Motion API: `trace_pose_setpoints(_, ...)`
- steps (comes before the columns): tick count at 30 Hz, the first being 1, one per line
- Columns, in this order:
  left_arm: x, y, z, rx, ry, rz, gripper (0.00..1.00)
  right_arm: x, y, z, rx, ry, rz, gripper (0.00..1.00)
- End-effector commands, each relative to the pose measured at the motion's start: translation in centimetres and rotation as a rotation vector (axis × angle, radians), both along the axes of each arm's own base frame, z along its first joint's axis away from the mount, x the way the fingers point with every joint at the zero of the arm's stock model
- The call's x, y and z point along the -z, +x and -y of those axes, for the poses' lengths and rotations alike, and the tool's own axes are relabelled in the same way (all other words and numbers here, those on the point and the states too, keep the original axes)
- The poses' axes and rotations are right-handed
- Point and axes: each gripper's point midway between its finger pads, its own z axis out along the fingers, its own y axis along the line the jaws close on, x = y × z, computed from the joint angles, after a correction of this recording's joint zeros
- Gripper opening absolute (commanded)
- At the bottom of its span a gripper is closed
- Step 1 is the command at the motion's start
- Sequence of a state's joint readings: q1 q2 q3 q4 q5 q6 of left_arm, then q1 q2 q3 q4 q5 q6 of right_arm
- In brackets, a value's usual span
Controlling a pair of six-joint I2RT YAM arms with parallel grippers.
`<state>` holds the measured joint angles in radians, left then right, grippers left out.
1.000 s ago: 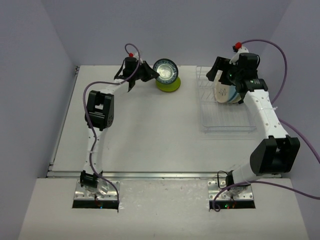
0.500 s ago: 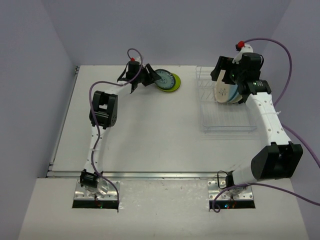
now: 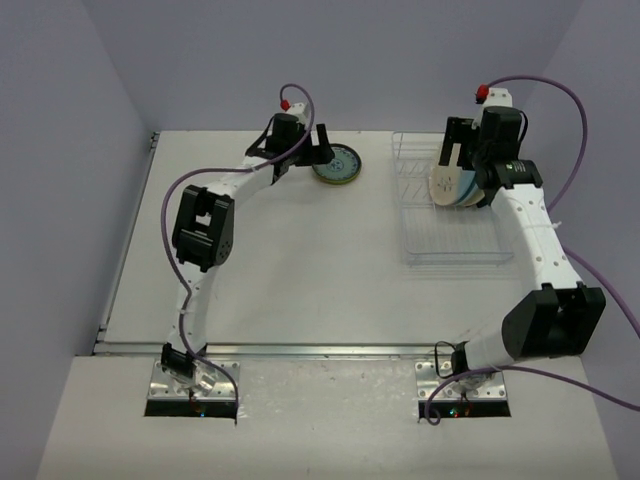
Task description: Unload the plates from the dish rack
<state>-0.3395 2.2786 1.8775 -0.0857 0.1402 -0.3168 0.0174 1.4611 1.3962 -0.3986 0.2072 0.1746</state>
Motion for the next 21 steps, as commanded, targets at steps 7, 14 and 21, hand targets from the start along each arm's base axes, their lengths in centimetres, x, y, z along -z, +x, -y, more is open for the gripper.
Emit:
trace_pose_setpoints(7, -10.8, -4.7, -3.3, -0.083, 0.279, 0.28, 0.89, 1.1, 2.8, 3.8, 0.088, -0.234, -0.085, 0.52)
trace_pose_setpoints(14, -11.0, -8.1, -3.9, -0.062, 0.273, 0.277, 0.88, 2.3, 4.8, 4.5, 0.097, -0.285, -0.129, 0.5)
trace_pose_setpoints(21, -11.2, -9.2, -4.8, -0.079, 0.276, 0.304, 0.89, 4.8, 6.3, 4.5, 0.09, -0.282, -0.18, 0.51)
